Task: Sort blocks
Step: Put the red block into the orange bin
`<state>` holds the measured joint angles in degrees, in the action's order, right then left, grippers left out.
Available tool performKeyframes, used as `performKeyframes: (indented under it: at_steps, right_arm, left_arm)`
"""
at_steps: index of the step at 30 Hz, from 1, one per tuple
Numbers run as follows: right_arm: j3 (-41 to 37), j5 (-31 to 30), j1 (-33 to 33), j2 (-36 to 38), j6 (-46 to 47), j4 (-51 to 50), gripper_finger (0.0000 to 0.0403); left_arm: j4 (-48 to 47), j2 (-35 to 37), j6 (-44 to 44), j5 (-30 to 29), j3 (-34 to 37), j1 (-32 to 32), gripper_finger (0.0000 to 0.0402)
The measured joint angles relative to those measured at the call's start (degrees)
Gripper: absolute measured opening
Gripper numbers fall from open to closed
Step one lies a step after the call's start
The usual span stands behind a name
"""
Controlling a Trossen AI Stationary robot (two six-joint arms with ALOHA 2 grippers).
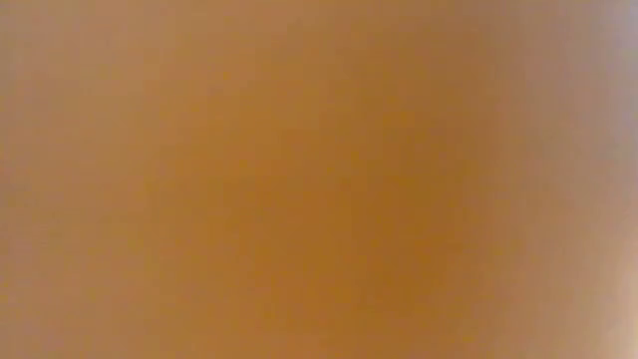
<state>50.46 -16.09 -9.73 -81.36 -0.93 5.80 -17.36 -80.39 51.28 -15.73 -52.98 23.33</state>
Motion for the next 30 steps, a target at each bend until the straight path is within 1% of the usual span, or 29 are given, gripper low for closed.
performKeyframes:
  at_steps: [3, 5, 7, 11, 14, 17, 21, 23, 26, 30]
  right_arm:
    - [0.00, -0.04, 0.79, 0.00, -0.02, -0.26, 0.0267]
    - [0.00, -0.14, 1.41, 0.00, -0.02, -0.60, 0.0267]
    - [0.00, -0.21, 2.02, 0.00, -0.09, -0.89, 0.0267]
    - [0.00, -0.32, 3.58, 0.00, -0.29, -1.42, 0.0267]
    - [0.00, -0.33, 4.88, 0.00, 2.18, -2.56, 0.0267]
    - [0.00, -0.33, 6.16, 0.00, 5.74, -4.81, 0.0267]
    - [0.00, -0.35, 7.78, 0.00, 8.60, -7.04, 0.0267]
    - [-0.03, -0.57, 8.67, 0.00, 9.45, -7.33, 0.0267]
    - [-0.96, -0.15, 10.76, 0.00, 10.68, -5.33, 0.0267]
    - [-3.41, -0.11, 13.87, -0.25, 11.41, 1.69, 0.0267]
  left_arm:
    - [-7.02, 2.25, -9.87, -2.96, -0.01, -5.30, 0.0237]
    - [-8.89, 2.44, -17.48, -3.34, -0.01, -9.99, 0.0237]
    - [-8.42, 2.44, -26.89, -2.40, -0.01, -15.27, 0.0237]
    - [-3.32, 1.84, -46.51, 1.90, -0.01, -26.44, 0.0237]
    - [-0.59, 1.74, -55.15, 5.46, -0.01, -35.13, 0.0237]
    - [1.69, 0.94, -60.10, 11.01, -0.01, -44.05, 0.0237]
    - [7.02, -0.73, -64.55, 23.31, 0.01, -53.60, 0.0237]
    - [9.60, -1.91, -65.94, 27.49, 0.02, -57.13, 0.0237]
    - [14.53, -3.58, -67.19, 31.30, 0.01, -61.24, 0.0237]
    - [19.07, -5.88, -68.18, 38.34, 0.03, -65.73, 0.0237]
